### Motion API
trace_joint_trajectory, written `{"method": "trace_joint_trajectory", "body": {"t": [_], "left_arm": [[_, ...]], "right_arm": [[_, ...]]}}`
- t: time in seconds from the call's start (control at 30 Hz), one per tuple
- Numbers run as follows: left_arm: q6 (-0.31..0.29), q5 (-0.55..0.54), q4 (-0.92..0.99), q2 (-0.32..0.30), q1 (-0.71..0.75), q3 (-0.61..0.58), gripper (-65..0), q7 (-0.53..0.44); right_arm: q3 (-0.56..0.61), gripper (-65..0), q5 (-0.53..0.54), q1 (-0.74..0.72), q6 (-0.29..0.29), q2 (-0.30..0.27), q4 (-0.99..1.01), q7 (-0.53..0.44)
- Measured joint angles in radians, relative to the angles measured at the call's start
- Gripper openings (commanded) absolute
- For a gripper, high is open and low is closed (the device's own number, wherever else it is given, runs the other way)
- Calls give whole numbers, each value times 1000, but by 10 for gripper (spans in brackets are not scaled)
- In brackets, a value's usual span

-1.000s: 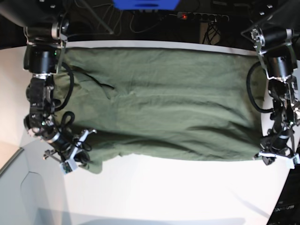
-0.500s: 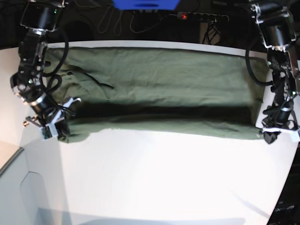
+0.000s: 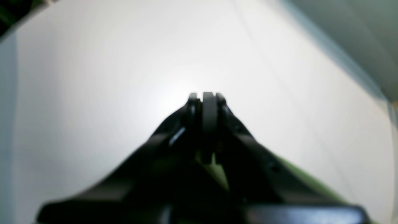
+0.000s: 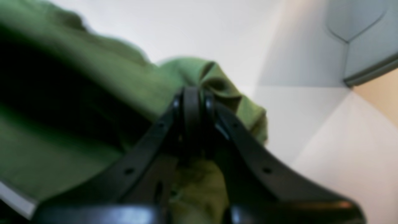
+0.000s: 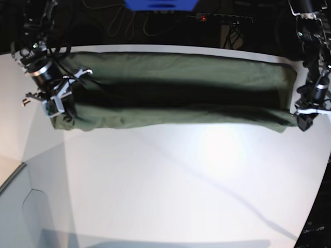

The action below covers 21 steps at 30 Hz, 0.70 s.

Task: Layout the t-shirt on the table in an organized manner, then fold the t-shirt properly
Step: 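Fold the grasped edge over again toward the shirt's collar edge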

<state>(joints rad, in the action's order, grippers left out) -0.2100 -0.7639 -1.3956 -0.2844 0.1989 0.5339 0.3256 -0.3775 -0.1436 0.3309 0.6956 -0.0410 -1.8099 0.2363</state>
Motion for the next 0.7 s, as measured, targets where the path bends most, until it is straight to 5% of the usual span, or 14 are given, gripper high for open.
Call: {"method": "trace_joint_trajectory", "body": {"t": [0.33,0.53,0.7], "left_arm": [[-4,-7,-10,15,75,27,-649,3],[-167,2,14,27,69,105,-649,-5],[-177,3,102,32,35,110,-649,6]], "right_arm": [[-1,-650,0,108,0,47,-25,4],[-3,-650,2,130,0,47,-26,-2],[23,-650,-2,164,0,47,-27,3]]}}
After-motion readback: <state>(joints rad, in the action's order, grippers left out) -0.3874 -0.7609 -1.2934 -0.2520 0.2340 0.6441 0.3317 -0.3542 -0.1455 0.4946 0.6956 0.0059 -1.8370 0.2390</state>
